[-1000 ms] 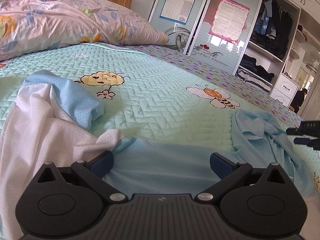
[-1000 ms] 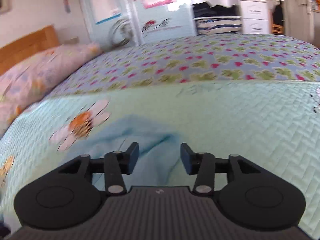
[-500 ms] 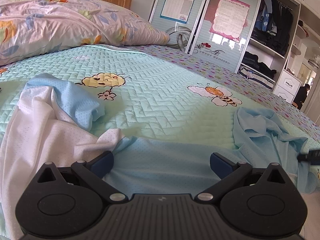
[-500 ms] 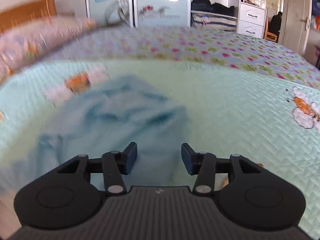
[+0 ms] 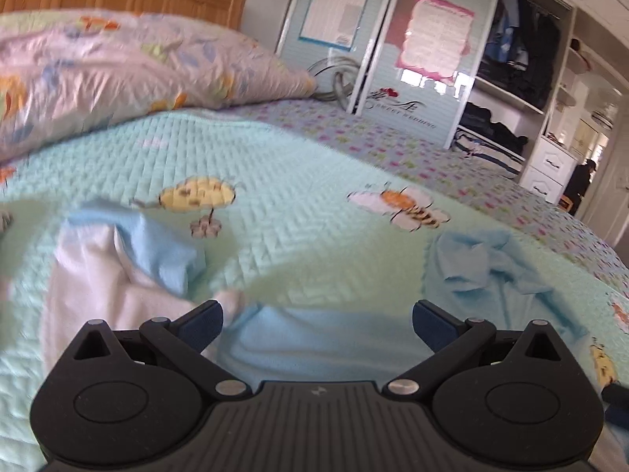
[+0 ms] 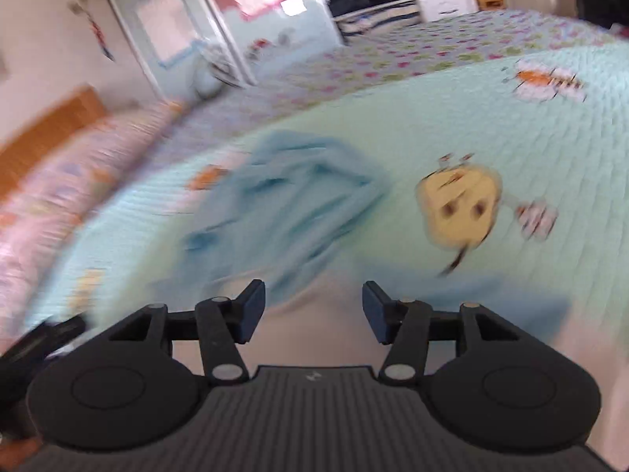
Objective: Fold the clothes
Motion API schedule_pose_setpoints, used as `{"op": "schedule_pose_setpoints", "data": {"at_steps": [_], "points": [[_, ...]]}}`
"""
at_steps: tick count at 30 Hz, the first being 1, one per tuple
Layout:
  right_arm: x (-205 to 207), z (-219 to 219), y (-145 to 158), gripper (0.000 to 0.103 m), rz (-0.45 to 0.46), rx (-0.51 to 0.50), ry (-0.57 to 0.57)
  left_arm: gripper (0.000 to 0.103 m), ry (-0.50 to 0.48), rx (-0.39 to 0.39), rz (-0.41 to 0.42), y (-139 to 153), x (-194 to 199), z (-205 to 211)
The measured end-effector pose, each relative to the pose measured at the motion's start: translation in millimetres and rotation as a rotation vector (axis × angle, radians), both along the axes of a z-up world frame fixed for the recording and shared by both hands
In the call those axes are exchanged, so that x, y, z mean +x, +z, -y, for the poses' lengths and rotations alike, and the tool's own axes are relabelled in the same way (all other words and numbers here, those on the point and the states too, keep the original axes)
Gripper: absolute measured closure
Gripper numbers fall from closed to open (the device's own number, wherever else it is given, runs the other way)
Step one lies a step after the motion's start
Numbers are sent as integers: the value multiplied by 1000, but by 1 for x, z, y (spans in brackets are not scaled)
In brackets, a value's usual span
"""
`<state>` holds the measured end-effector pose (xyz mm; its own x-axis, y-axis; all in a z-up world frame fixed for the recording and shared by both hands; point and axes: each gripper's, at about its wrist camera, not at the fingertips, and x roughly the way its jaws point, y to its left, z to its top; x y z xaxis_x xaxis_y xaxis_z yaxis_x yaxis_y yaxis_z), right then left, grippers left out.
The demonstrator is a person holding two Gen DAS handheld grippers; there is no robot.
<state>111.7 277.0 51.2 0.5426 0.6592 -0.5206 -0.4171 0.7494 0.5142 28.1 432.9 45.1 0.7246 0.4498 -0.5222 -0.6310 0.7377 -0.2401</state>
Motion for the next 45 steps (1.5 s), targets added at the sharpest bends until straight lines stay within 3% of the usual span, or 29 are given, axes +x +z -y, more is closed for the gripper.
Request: {"op": "schedule_pose_setpoints", "data": {"at_steps": [4,6,9,11,13,15,18,24,27,29,31,34,36,38,45], "points": [[-40,-11,-13,21,-117,279,85,1,-92,-4,-96,33,-21,-12],[-48,-23,-26,21,-152,367,96,1,-66,56,-154,46,-36,-27],[-47,-40,-50,21,-105,421,128,0,-3,133,-241,61,-54,-59],[-50,-46,-64,23,-39,388,154,0,-40,62,-290,63,-54,-93],[-49,-44,-61,19,-20,435,210,0,-41,-44,-316,59,-51,-125],[-45,-38,-67,20,-55,478,240,0,-3,-84,-344,54,-44,-150],[-37,-31,-73,20,-92,559,258,0,-30,-17,-416,53,-21,-166],[-34,-31,-73,19,-106,570,282,1,-146,99,-588,24,14,-170],[-34,-27,-74,19,-119,587,284,1,-189,139,-588,10,18,-167],[-36,-25,-75,19,-119,588,285,1,-214,99,-580,2,19,-170],[-37,-24,-76,19,-118,587,285,9,-217,54,-588,-6,21,-175],[-37,-24,-77,19,-116,588,284,35,-226,-56,-545,-12,18,-186],[-37,-24,-77,19,-115,587,284,66,-221,-91,-500,-8,15,-190],[-37,-24,-78,19,-114,589,284,88,-197,-87,-472,-1,15,-192],[-38,-24,-81,19,-111,591,284,95,-43,6,-367,39,20,-211]]}}
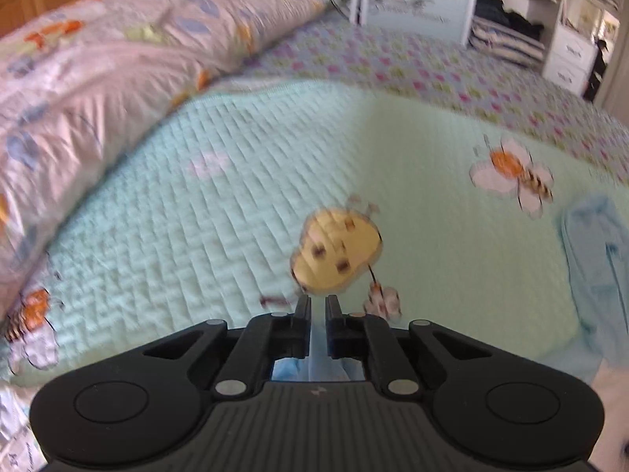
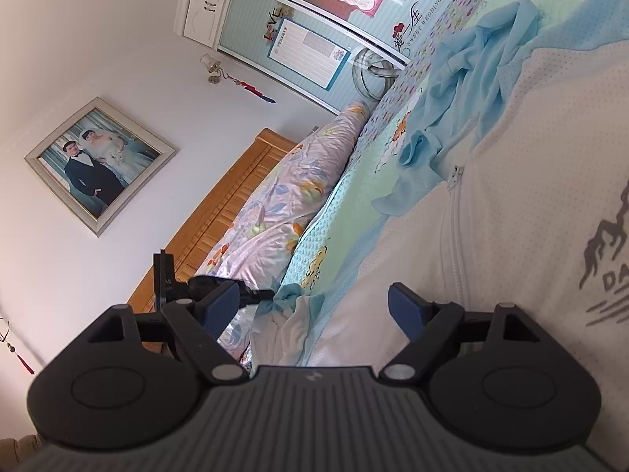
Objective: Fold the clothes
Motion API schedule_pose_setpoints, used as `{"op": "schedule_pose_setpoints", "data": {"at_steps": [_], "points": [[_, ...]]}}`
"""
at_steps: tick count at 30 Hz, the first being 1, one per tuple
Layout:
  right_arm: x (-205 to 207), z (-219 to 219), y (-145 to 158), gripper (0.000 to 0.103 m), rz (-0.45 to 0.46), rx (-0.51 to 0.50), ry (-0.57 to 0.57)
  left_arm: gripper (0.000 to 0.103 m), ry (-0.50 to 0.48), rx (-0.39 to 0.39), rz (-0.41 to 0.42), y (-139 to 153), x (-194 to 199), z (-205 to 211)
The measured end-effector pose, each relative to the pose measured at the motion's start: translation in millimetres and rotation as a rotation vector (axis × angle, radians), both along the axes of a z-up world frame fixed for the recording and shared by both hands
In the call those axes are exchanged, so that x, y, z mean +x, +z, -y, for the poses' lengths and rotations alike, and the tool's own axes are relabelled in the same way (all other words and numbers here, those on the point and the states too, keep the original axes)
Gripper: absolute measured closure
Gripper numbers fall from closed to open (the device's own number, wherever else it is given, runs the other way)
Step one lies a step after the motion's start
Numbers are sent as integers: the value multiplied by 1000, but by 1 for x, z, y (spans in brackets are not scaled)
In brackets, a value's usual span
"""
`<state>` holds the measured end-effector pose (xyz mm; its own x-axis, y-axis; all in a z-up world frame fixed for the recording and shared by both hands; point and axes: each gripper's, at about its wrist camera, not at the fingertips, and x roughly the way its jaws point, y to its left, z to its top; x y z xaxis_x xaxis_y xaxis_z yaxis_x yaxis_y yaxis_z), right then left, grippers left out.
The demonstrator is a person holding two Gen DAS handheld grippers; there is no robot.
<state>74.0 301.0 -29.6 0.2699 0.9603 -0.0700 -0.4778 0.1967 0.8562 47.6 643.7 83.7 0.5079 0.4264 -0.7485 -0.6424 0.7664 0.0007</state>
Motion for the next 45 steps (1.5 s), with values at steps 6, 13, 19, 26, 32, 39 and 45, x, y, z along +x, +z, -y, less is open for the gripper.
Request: {"op": "schedule_pose_setpoints", "data": {"at_steps": [6,13,19,26,32,39,45], "points": [[-1,1,-1,19,-1,3,0,56,-107,-119,-21,-6,2,-3],[-1,0,-1,19,-4,7,-1,2,-154,-52,-23,-22,-4,14],[-3,1,0,19,-3,6,-1,39,-186,-97,-122,-58,13,20],[-2,0,0,19,-4,10,0,83,-191,96,-99,-39,-10,64],[-2,0,-1,19,-5,11,0,83,-10,422,-4,21,-66,83],[-1,1,-3,19,-7,13,0,83,64,368,-45,37,-104,56],[0,1,-3,19,-11,17,1,83,72,366,-78,20,-105,59]]}}
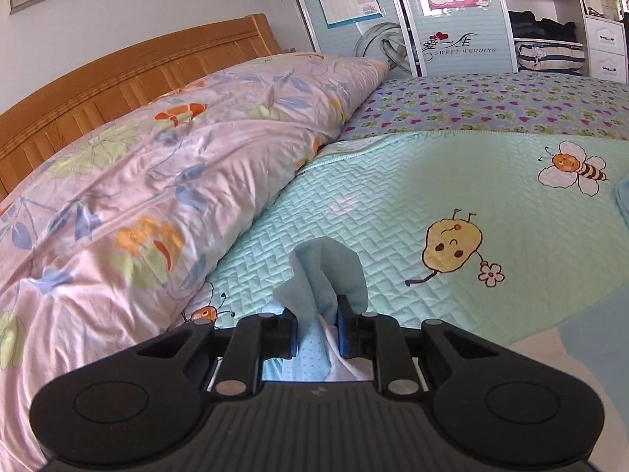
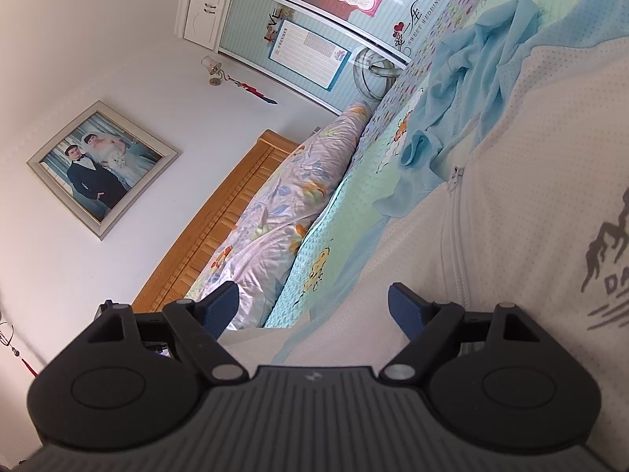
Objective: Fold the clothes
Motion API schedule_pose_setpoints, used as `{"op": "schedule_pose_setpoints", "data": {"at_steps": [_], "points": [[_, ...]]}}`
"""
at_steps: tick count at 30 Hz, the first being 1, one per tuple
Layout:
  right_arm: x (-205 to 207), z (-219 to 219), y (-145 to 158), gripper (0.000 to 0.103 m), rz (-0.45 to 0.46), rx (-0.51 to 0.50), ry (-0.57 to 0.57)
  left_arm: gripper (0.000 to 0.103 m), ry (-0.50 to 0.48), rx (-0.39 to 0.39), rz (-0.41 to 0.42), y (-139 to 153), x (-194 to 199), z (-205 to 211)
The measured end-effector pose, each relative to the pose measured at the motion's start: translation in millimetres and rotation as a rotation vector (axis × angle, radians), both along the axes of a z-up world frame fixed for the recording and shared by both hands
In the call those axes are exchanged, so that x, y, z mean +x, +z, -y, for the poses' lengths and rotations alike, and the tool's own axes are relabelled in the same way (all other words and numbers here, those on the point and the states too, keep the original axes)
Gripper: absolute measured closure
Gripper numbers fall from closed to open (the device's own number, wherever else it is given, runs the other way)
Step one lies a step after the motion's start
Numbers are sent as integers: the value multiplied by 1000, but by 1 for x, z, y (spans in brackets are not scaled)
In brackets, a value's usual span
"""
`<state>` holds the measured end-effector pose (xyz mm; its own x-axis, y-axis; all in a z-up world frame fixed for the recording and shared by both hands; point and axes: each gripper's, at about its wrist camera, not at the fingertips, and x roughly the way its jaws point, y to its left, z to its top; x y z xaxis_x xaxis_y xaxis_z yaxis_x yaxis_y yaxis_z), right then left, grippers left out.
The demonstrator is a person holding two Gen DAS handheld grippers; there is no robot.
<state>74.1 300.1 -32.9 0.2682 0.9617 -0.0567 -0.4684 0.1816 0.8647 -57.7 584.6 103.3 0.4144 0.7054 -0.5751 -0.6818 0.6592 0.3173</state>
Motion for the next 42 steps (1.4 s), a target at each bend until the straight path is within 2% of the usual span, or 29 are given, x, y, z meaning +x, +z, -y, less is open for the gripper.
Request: {"op": "schedule_pose_setpoints", "data": {"at_steps": [2,3,5,7,8,9,11,13,15,16,21,25,29,32,34,37,42], "points": [[0,0,0,19,-1,1,0,81,11,7,-42,-10,3,2],[0,0,0,19,-2,2,1,72,24,10,-76,-17,5,2],[1,0,-1,19,-4,4,1,61,51,9,-136,-31,6,1],[1,0,-1,19,-6,7,2,57,74,-26,-149,-40,0,-6],[1,0,-1,19,-7,8,3,51,87,-43,-141,-40,-5,-9],[1,0,-1,19,-7,8,3,39,102,-60,-128,-40,-10,-13],[1,-1,-1,19,-8,9,3,20,115,-63,-95,-32,-19,-18],[2,-1,-1,19,-10,11,3,19,128,-39,-61,-17,-29,-20],[2,-1,-1,19,-12,13,3,6,141,-12,-26,-1,-40,-21],[2,-1,-1,19,-12,13,3,4,147,-7,-11,5,-45,-22],[2,-1,-1,19,-18,19,3,3,211,-27,51,27,-80,-32],[2,0,-1,19,-21,23,3,3,238,-144,134,26,-116,-33],[2,1,-2,19,-26,29,2,4,154,-302,128,-6,-127,-15],[3,1,-2,19,-30,33,3,4,105,-371,81,-36,-121,6],[3,2,-3,19,-31,36,3,4,73,-372,28,-53,-115,19],[3,3,-3,19,-34,40,3,4,47,-271,-87,-72,-109,38],[4,3,-3,19,-37,42,4,3,22,-124,-198,-81,-116,59]]}}
